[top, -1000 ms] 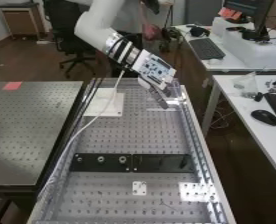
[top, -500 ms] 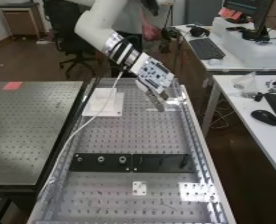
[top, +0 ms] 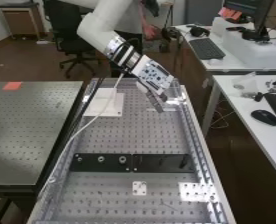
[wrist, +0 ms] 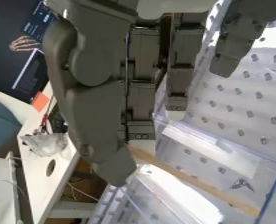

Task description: Grab the chopstick and place it in the clear container

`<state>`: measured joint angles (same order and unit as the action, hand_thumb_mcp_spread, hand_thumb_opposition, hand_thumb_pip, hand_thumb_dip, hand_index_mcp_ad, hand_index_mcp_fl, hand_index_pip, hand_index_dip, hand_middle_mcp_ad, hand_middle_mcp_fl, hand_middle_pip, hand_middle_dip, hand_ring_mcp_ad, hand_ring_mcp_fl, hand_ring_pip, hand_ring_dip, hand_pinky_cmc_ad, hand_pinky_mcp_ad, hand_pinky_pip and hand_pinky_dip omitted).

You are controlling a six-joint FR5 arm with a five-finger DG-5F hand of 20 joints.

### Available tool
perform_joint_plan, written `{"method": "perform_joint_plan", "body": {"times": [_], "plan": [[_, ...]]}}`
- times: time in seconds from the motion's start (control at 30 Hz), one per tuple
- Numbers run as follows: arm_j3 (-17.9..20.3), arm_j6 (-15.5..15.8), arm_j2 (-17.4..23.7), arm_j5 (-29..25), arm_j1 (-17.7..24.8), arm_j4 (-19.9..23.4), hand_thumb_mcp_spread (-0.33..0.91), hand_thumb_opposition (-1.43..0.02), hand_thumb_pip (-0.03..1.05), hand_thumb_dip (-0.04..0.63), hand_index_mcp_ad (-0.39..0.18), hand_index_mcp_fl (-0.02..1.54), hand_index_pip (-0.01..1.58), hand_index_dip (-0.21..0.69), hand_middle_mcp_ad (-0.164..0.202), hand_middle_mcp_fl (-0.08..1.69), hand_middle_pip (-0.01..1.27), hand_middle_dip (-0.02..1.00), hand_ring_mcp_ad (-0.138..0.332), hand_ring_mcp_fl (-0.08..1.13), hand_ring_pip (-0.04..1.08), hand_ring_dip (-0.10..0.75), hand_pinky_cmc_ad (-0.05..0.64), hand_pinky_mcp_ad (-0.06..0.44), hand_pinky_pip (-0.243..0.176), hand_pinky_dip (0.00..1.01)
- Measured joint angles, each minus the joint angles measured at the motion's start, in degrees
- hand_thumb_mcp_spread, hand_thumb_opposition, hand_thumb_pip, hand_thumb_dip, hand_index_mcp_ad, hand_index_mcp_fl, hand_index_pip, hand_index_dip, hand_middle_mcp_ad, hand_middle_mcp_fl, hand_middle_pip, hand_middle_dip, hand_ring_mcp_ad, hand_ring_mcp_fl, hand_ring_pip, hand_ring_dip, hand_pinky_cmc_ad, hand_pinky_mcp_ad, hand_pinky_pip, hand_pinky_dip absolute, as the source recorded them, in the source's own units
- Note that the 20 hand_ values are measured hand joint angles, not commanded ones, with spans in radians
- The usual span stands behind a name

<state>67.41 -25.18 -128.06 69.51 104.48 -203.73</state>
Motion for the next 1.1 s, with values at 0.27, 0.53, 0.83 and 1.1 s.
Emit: {"method": "perform_joint_plan", "body": {"times": [0.27,0.53,0.83,1.1], "plan": [[0.2,-0.1,0.0,0.4,0.0,0.3,0.65,-0.93,0.35,0.339,-0.187,1.20,0.09,0.646,-0.101,1.15,0.15,0.82,0.061,0.54,0.12,0.518,0.410,0.312,-0.012,0.16],[0.3,-0.3,0.1,1.8,0.1,0.9,0.62,-0.90,0.35,0.339,-0.201,1.13,0.06,0.646,-0.087,1.08,0.14,0.82,0.094,0.48,0.12,0.531,0.410,0.316,-0.012,0.16],[-1.3,1.5,0.4,3.1,0.6,3.2,0.59,-0.87,0.35,0.340,-0.206,1.04,0.05,0.630,-0.070,0.98,0.13,0.82,0.101,0.43,0.09,0.517,0.428,0.312,-0.014,0.16],[-2.8,4.2,0.4,3.2,0.0,3.7,0.56,-0.85,0.35,0.339,-0.202,0.96,0.04,0.630,-0.066,0.85,0.11,0.82,0.084,0.31,0.09,0.499,0.429,0.314,-0.042,0.20]]}}
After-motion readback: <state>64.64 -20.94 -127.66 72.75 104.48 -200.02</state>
